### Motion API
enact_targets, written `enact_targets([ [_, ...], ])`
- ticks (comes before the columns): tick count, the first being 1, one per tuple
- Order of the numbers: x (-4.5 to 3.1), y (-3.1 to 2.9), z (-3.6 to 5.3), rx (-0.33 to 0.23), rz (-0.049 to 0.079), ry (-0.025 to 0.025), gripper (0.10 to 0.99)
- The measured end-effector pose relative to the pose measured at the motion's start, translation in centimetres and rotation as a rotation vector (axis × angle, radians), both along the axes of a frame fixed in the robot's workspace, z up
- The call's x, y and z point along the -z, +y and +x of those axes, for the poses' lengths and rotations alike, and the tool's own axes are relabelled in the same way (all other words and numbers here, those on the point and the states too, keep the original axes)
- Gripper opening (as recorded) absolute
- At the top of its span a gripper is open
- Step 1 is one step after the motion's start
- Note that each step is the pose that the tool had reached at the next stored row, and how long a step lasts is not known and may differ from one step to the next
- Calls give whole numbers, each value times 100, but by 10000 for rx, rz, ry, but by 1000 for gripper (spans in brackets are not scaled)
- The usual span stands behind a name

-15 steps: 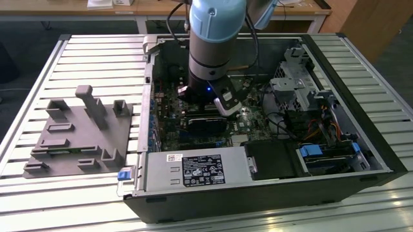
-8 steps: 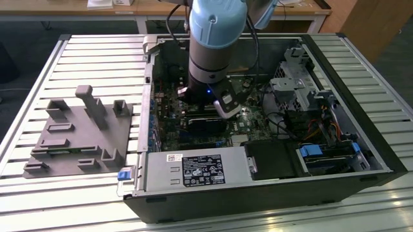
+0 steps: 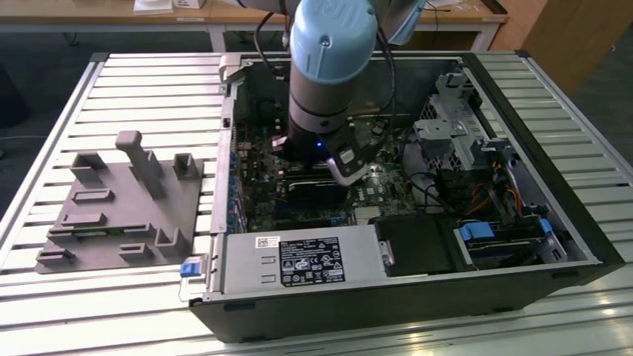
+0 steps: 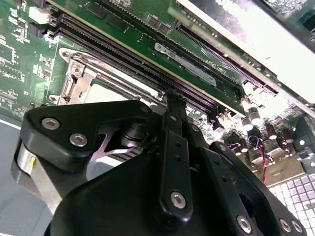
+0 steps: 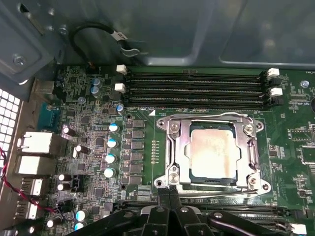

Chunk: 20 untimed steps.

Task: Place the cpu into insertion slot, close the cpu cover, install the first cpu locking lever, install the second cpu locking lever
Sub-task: 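Install the second cpu locking lever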

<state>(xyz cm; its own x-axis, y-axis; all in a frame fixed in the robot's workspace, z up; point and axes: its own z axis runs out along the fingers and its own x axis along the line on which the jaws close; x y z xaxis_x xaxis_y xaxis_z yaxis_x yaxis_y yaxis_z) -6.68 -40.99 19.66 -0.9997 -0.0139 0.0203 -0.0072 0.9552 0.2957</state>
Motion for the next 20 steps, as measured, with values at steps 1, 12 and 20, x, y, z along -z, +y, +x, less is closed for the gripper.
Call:
enact_targets([
  [1,5,0,-8,0,4,1,106],
  [12,48,0,-21,0,234,0,106],
  [20,73,3,-35,1,447,0,106],
])
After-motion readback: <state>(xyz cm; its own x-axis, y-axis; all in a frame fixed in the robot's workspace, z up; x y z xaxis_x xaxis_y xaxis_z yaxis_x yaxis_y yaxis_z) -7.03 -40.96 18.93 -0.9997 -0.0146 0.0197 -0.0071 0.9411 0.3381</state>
